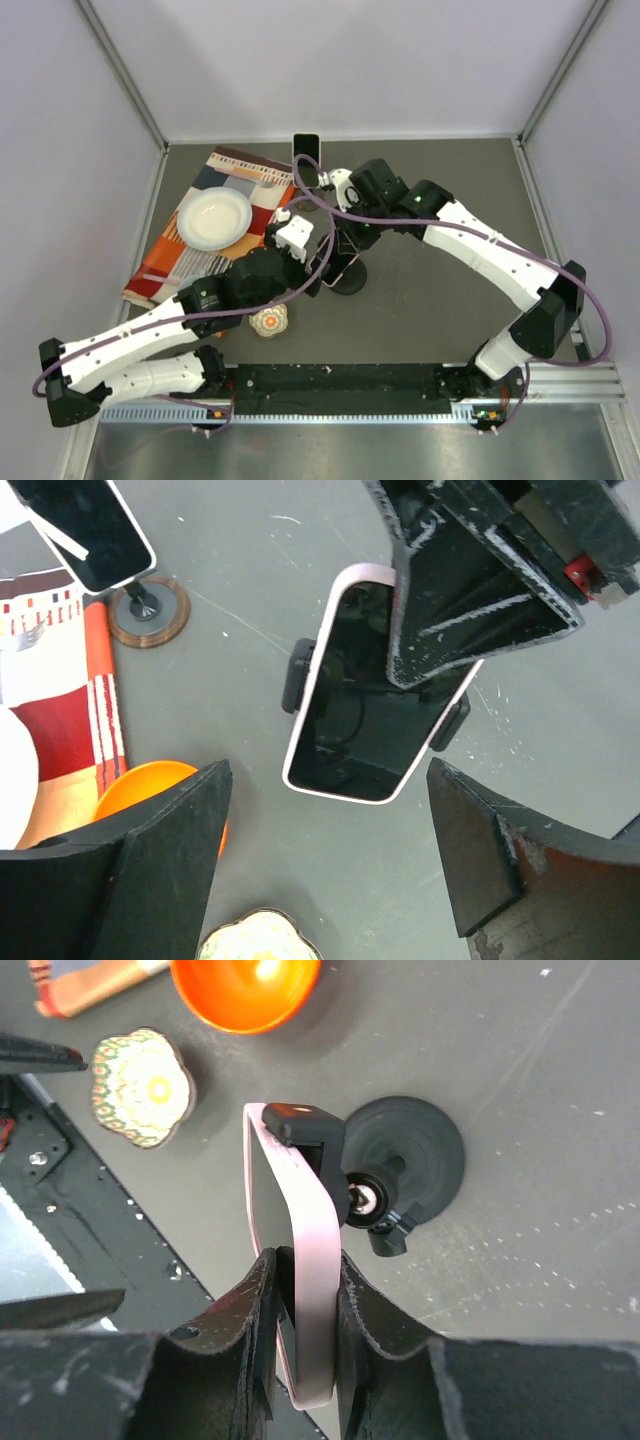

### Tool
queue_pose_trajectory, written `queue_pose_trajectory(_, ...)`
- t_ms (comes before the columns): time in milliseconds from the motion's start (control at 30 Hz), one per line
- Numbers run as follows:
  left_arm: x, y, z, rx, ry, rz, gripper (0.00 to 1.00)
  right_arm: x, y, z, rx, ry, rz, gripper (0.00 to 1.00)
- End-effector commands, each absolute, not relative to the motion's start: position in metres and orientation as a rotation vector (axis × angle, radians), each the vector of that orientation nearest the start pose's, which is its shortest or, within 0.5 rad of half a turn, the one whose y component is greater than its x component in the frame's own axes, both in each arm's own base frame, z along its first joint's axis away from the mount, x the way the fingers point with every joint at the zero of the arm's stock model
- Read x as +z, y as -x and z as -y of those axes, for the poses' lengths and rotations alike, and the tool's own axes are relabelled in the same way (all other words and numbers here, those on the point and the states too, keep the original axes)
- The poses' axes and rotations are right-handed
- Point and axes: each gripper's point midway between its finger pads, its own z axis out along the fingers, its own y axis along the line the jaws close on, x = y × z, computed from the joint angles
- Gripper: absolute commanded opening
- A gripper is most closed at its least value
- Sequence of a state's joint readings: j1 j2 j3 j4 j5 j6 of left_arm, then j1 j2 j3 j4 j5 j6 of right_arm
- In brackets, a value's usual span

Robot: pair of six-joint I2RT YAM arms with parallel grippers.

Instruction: Place the phone on the phone stand

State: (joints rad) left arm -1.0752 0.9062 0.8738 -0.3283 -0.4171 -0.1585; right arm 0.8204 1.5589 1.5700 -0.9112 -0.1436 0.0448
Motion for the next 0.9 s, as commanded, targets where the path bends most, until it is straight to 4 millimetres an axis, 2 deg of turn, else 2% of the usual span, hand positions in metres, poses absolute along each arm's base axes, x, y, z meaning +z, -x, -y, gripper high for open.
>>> queue_pose_trajectory(0, 0.268, -0.211, 0.23, -0.43, -0.476, -1.788, 0.82, 0.16, -0.242, -0.246, 0.324, 1.095, -2.533, 0.0)
queue_pose_trajectory(100, 0.276, -0.216, 0.213, -0.416, -0.364, -1.769, 0.79, 0.164, -0.237, -0.253, 0.446, 1.081, -2.529, 0.0)
queue_pose_trajectory(200, 0.278, -0.224, 0.2, -0.428, -0.292, -1.772, 0.79, 0.157, -0.234, -0.249, 0.436, 1.084, -2.554, 0.0)
queue_pose_trajectory(367, 0.271, -0.232, 0.202, -0.59, -0.247, -1.808, 0.8, 0.162, -0.237, -0.248, 0.441, 1.033, -2.576, 0.0)
queue_pose_trajectory(467, 0.27, -0.234, 0.215, -0.748, -0.289, -1.795, 0.85, 0.173, -0.235, -0.254, 0.493, 0.958, -2.585, 0.01)
queue_pose_trajectory(500, 0.267, -0.23, 0.222, -0.838, -0.343, -1.8, 0.91, 0.176, -0.234, -0.257, 0.519, 0.958, -2.583, 0.06)
queue_pose_trajectory(533, 0.272, -0.231, 0.232, -0.908, -0.371, -1.766, 0.93, 0.179, -0.233, -0.259, 0.535, 0.961, -2.579, 0.08)
queue_pose_trajectory(600, 0.272, -0.231, 0.241, -0.983, -0.42, -1.763, 0.95, 0.186, -0.232, -0.264, 0.591, 0.987, -2.559, 0.14)
queue_pose_trajectory(633, 0.275, -0.224, 0.25, -1.047, -0.482, -1.752, 0.95, 0.188, -0.234, -0.262, 0.604, 0.977, -2.559, 0.16)
queue_pose_trajectory(667, 0.271, -0.228, 0.257, -1.064, -0.504, -1.758, 0.95, 0.191, -0.236, -0.262, 0.623, 0.973, -2.554, 0.19)
queue_pose_trajectory(700, 0.27, -0.231, 0.258, -1.072, -0.512, -1.757, 0.96, 0.193, -0.235, -0.262, 0.66, 0.979, -2.553, 0.28)
queue_pose_trajectory(800, 0.264, -0.239, 0.261, -1.099, -0.52, -1.753, 0.96, 0.203, -0.243, -0.258, 0.692, 0.944, -2.532, 0.4)
queue_pose_trajectory(867, 0.257, -0.238, 0.267, -1.148, -0.553, -1.767, 0.96, 0.21, -0.239, -0.257, 0.74, 0.943, -2.511, 0.45)
